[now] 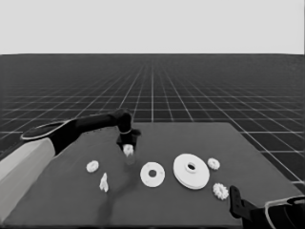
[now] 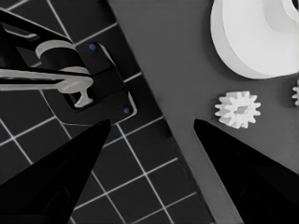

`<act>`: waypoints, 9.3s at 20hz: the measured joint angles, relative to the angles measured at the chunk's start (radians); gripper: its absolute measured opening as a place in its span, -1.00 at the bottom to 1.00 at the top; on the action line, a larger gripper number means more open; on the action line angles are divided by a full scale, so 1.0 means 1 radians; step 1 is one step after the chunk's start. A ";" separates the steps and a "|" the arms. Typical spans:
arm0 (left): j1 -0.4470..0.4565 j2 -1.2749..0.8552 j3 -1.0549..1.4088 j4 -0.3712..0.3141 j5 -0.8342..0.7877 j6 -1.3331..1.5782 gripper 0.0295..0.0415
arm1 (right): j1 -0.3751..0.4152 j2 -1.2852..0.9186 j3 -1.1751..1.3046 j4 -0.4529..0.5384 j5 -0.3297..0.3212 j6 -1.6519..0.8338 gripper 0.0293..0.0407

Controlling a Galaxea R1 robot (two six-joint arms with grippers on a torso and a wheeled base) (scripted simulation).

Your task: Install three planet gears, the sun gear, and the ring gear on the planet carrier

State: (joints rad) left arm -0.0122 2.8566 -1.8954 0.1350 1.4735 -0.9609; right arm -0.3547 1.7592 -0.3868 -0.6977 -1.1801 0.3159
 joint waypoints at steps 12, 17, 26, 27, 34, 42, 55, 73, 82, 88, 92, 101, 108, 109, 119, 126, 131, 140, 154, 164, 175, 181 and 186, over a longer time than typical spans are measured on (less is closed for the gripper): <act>-0.009 0.192 0.045 0.008 0.038 -0.233 -0.72 | 0.000 0.000 0.000 0.000 0.000 0.000 0.61; 0.046 0.212 0.005 0.064 0.014 -0.219 -0.72 | 0.000 0.000 0.000 0.000 0.000 0.000 0.61; 0.134 0.240 -0.080 0.134 -0.033 -0.173 -0.72 | 0.000 0.000 0.000 0.000 0.000 0.000 0.61; 0.134 0.241 -0.081 0.134 -0.033 -0.173 -0.18 | 0.000 0.000 0.000 0.000 0.000 0.000 0.61; 0.135 0.241 -0.081 0.135 -0.034 -0.173 0.49 | 0.000 0.000 0.000 0.000 0.000 0.000 0.61; -0.004 0.202 0.038 0.015 0.037 -0.239 0.49 | 0.000 0.000 0.000 0.000 0.000 0.000 0.61; -0.007 -0.534 0.317 -0.030 -0.025 0.217 0.49 | 0.000 0.000 0.000 0.000 0.000 0.000 0.61; 0.180 -0.461 0.160 0.079 -0.180 0.278 -0.72 | 0.000 0.000 0.000 0.000 0.000 0.000 0.61; 0.000 -0.533 0.306 -0.025 -0.032 0.228 -0.72 | 0.000 0.000 0.000 0.000 0.000 0.000 0.61; 0.012 -0.302 0.677 0.052 0.054 -0.415 -0.72 | 0.000 0.000 0.000 0.000 0.000 0.000 0.61; 0.022 0.026 0.545 0.054 0.088 -0.563 -0.72 | 0.000 0.000 0.000 0.000 0.000 0.000 0.61; 0.183 0.084 0.416 0.211 0.061 -0.503 -0.72 | 0.000 0.000 0.000 0.000 0.000 0.000 0.61; 0.193 0.086 0.407 0.221 0.057 -0.497 0.27 | 0.000 0.000 0.000 0.000 0.000 0.000 0.61; 0.193 0.086 0.407 0.221 0.057 -0.497 0.42 | 0.000 0.000 0.000 0.000 0.000 0.000 0.61; 0.060 0.068 0.494 0.092 0.088 -0.558 0.49 | 0.000 0.000 0.000 0.000 0.000 0.000 0.61; 0.024 0.067 0.504 0.055 0.090 -0.566 0.49 | 0.000 0.000 0.000 0.000 0.000 0.000 0.61; -0.302 -1.000 1.404 0.167 -0.734 1.129 0.56 | 0.000 0.000 0.000 0.000 0.000 0.000 0.61; -0.330 -1.101 1.477 0.175 -0.797 1.310 0.49 | 0.312 0.257 -0.489 0.444 -0.254 0.705 0.65; -0.330 -1.102 1.478 0.175 -0.797 1.312 0.49 | 0.083 0.383 -0.742 0.292 -0.153 0.745 0.61; -0.330 -1.102 1.478 0.175 -0.797 1.312 0.49 | 0.081 0.385 -0.745 0.290 -0.151 0.744 -0.67; -0.330 -1.102 1.478 0.175 -0.797 1.312 0.49 | 0.319 0.314 -0.607 0.491 -0.285 0.774 -0.67; -0.330 -1.102 1.478 0.175 -0.797 1.312 0.49 | 0.362 1.092 -1.058 0.511 -0.363 1.100 -0.67; -0.330 -1.102 1.478 0.175 -0.797 1.312 0.49 | 0.361 1.158 -1.162 0.515 -0.355 1.058 -0.67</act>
State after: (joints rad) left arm -0.3422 1.7549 -0.4178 0.3101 0.6764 0.3508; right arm 0.0067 2.9172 -1.5483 -0.1824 -1.5353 1.3734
